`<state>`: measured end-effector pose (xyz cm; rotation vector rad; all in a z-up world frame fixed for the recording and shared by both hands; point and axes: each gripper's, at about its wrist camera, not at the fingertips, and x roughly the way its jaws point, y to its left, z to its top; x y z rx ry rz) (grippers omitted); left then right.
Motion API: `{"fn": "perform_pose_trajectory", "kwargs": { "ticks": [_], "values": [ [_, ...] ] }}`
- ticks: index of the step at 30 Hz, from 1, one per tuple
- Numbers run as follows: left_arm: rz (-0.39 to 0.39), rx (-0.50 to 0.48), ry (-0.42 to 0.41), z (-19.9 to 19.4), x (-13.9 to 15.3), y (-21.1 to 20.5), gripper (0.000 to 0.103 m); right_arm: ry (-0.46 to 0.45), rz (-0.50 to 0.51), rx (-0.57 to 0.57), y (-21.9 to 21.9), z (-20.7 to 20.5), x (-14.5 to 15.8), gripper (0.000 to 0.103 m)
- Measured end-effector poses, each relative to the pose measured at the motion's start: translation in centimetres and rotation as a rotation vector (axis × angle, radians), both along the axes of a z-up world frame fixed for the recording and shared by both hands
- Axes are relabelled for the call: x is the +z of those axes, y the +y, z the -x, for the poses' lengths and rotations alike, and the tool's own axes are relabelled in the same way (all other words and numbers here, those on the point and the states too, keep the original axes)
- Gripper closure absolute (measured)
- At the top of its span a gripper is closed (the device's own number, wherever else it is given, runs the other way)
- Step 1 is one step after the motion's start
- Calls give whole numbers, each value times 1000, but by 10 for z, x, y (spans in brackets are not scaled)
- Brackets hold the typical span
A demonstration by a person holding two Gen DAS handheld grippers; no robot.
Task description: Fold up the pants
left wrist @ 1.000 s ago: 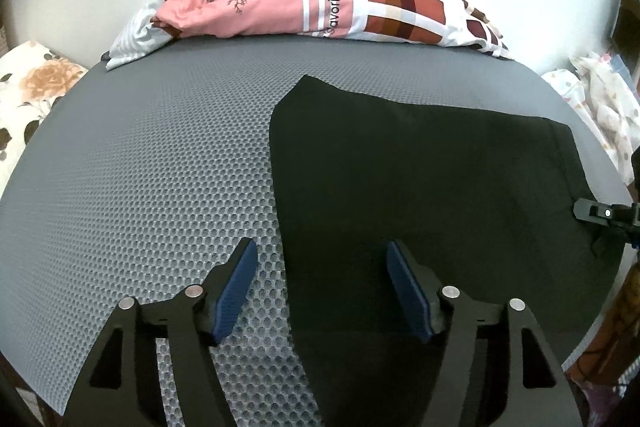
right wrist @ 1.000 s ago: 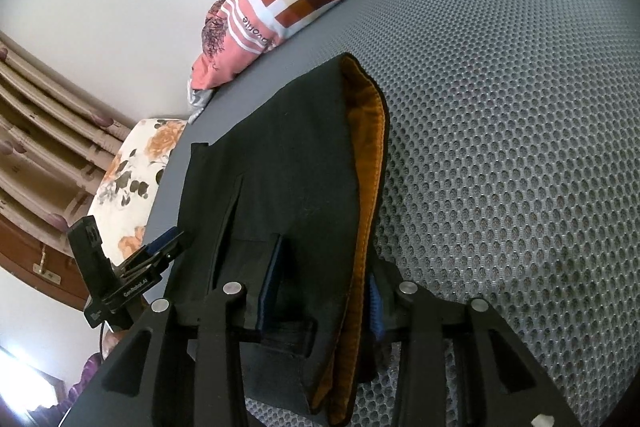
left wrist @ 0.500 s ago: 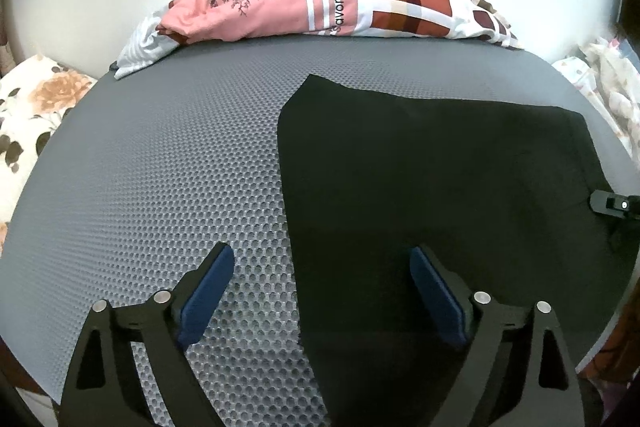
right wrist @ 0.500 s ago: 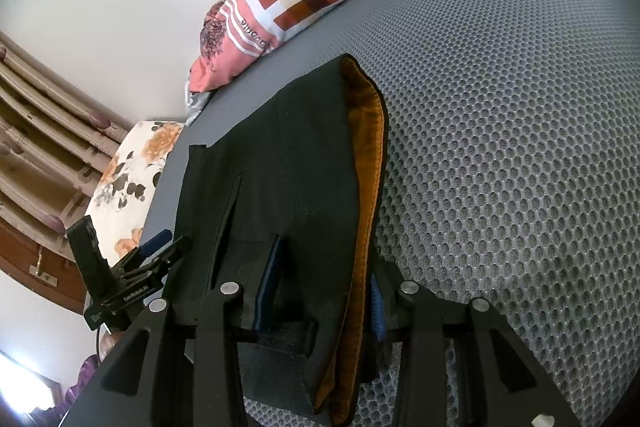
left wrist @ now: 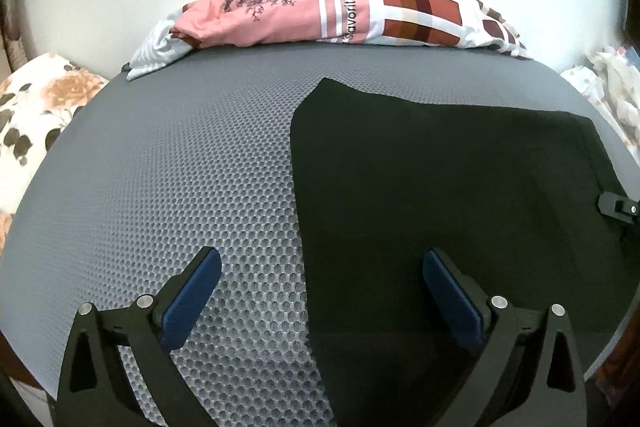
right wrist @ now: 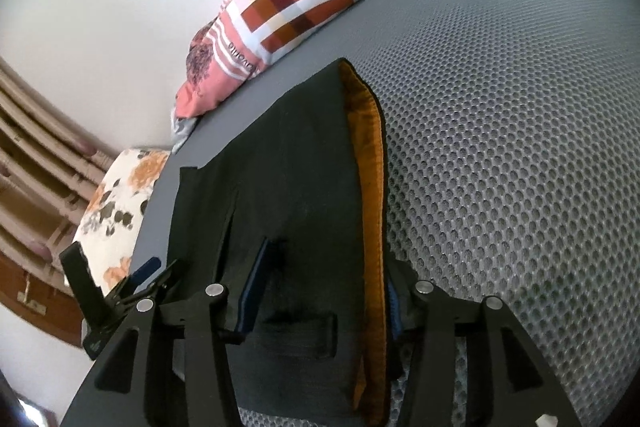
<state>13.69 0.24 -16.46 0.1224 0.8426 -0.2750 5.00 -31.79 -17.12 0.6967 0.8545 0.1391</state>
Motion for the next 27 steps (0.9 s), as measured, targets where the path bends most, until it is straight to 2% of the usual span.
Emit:
{"fn": "perform_pose_trajectory", "kwargs": {
  "ticks": [5,11,14,18,27],
  "values": [
    [17,15,1,1,-1,2,2,-5,50,-53,8,1,3,55],
    [5,26,-18,3,0,1,0,-20,95,-58,14,1,5,51],
    [7,29,-22,2,0,1,0,-22,110,-51,18,0,6,45],
    [-17,37,-41,4,1,-2,0,-22,164,-10,31,-7,10,29],
    [-26,38,-49,5,1,-1,0,-27,170,-2,34,-5,10,24]
  ]
}}
